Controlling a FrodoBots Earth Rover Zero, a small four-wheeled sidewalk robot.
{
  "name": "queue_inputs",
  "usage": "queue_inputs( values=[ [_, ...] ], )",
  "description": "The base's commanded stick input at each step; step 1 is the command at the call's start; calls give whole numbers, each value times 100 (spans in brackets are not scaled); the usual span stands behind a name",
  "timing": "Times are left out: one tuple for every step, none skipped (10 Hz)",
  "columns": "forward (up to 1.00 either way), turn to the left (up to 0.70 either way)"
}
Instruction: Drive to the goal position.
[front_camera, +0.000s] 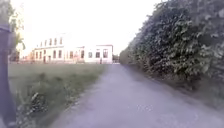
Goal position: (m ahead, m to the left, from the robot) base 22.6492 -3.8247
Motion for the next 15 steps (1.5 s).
queue_inputs(
  values=[
    [50,0],
    [50,0],
    [50,0],
    [50,0],
    [50,0],
    [50,0],
    [50,0],
    [50,0],
    [50,0],
    [50,0],
    [50,0],
    [50,0],
    [50,0],
    [50,0],
    [50,0]
  ],
)
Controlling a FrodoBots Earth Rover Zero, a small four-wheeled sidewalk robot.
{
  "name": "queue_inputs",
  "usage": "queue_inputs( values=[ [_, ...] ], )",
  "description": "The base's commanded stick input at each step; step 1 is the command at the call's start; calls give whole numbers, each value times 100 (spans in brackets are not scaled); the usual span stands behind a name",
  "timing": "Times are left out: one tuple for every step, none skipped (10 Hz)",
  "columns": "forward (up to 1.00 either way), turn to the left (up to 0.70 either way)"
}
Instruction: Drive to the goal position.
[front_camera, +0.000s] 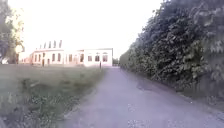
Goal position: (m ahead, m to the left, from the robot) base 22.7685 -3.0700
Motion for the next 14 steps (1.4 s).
queue_inputs(
  values=[
    [50,-50],
    [50,-50],
    [50,0],
    [50,0],
    [50,0],
    [50,0],
    [50,0],
    [50,0],
    [50,0],
    [50,0],
    [50,0],
    [50,0],
    [50,0],
    [50,0]
  ],
)
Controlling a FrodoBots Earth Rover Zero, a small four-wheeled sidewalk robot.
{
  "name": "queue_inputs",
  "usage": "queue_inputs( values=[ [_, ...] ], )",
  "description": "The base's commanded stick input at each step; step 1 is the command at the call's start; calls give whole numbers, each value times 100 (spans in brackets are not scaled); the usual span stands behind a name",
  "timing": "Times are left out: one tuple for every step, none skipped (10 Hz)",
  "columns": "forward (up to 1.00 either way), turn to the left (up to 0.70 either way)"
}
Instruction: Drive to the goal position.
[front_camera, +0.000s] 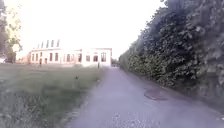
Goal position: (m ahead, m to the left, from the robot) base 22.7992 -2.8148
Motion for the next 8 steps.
queue_inputs(
  values=[
    [50,0],
    [50,0],
    [50,0],
    [50,0],
    [50,0],
    [50,0],
    [50,0],
    [50,0]
  ],
)
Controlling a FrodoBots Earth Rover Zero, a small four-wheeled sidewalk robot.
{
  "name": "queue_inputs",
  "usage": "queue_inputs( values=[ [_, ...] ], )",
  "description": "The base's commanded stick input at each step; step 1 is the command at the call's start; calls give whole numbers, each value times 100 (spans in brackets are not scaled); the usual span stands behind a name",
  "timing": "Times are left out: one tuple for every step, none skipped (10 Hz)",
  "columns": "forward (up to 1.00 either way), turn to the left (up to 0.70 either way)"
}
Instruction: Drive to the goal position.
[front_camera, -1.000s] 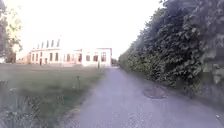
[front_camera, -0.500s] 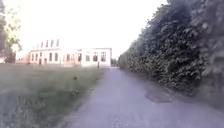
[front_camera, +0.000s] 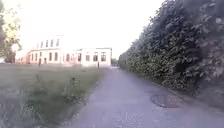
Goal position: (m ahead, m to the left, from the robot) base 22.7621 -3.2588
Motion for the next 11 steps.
queue_inputs(
  values=[
    [50,0],
    [50,0],
    [50,0],
    [50,0],
    [50,0],
    [50,-6],
    [50,-50],
    [50,-50],
    [50,-50],
    [50,-50],
    [50,-50]
  ],
)
